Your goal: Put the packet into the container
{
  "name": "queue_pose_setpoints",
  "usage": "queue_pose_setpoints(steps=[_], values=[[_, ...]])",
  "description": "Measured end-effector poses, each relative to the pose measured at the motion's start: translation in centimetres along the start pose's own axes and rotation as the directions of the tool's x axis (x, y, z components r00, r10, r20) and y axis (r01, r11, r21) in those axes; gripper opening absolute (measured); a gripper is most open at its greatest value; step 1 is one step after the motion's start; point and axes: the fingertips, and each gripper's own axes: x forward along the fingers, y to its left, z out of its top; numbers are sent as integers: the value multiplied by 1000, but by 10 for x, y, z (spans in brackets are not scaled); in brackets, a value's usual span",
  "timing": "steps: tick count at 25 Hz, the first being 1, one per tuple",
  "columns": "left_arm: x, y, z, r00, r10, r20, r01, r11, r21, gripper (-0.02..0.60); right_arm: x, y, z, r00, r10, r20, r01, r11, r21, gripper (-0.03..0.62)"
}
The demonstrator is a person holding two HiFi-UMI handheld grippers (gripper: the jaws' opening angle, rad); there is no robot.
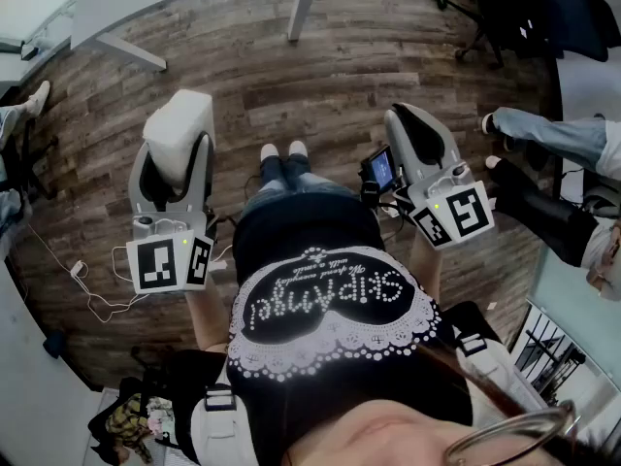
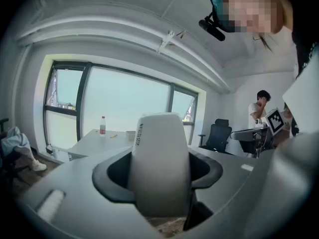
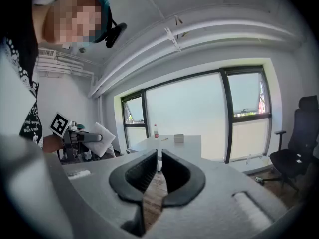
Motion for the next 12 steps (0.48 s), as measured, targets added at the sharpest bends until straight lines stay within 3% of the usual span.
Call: queue_pose_setpoints(steps=[5, 12], values=[[-4, 2, -2, 999, 39, 8, -39, 999, -1, 282, -12, -22, 0, 999, -37, 4, 37, 999, -2, 28], [8, -2, -1, 999, 36, 4, -36, 999, -15, 282, -6, -35, 5, 999, -37, 1, 37, 999, -1, 26]])
